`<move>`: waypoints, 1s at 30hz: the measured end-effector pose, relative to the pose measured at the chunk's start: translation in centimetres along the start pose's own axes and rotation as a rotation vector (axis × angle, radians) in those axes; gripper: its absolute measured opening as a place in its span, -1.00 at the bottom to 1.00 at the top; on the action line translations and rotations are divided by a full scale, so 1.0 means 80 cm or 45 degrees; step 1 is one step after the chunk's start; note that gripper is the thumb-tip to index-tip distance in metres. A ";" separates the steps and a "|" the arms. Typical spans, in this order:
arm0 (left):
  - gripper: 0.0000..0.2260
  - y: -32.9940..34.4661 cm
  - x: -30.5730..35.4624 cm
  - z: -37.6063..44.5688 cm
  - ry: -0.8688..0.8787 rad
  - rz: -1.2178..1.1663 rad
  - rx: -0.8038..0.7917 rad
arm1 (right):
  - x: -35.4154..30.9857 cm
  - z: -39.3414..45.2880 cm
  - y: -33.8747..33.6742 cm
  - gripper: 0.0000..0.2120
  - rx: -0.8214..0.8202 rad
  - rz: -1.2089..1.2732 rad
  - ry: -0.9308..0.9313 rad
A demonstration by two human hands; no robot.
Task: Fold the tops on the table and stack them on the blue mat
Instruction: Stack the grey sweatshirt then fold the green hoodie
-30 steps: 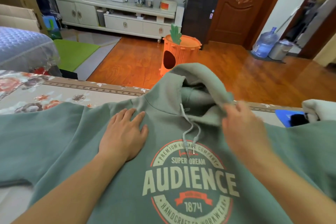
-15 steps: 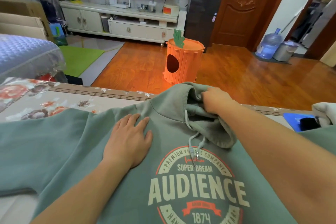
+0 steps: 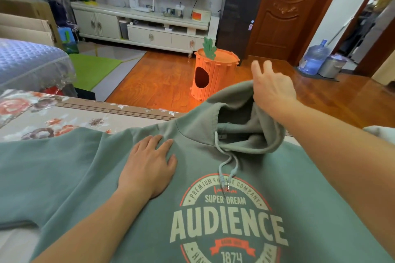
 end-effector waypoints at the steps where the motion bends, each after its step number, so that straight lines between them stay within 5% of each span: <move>1: -0.52 -0.001 0.001 0.001 0.000 0.002 0.002 | 0.005 0.003 -0.019 -0.34 0.075 0.073 0.009; 6: -0.49 -0.018 0.004 -0.009 -0.040 0.089 -0.018 | 0.023 -0.009 -0.109 -0.35 0.133 0.325 0.079; 11: -0.52 -0.104 0.076 0.017 0.073 0.060 0.363 | 0.016 -0.041 -0.158 -0.45 0.064 0.592 0.063; 14: -0.48 -0.153 0.136 0.056 -0.006 0.017 0.349 | 0.000 -0.049 -0.183 -0.50 0.070 0.711 0.033; 19: -0.74 -0.171 0.146 0.089 0.126 0.268 0.311 | 0.002 -0.062 -0.190 -0.46 0.062 0.671 0.025; 22: -0.91 -0.187 0.113 0.089 -0.153 -0.226 0.313 | 0.011 -0.077 -0.169 -0.31 0.011 0.389 -0.025; 25: -0.73 -0.181 0.065 0.072 -0.705 -1.041 0.261 | 0.015 -0.094 -0.143 -0.11 -0.056 0.164 -0.033; 30: -0.68 -0.152 0.070 -0.005 -0.886 -1.505 -0.031 | 0.015 -0.125 -0.145 -0.47 0.164 0.459 0.213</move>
Point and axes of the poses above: each hand's wrist, its own z-axis towards the middle knuckle, its own y-axis out of the palm, x = y × z, the point moved 3 cm from there along z, towards the middle knuckle, and after that the axes turned 14 degrees about z, right-handed, at the moved point
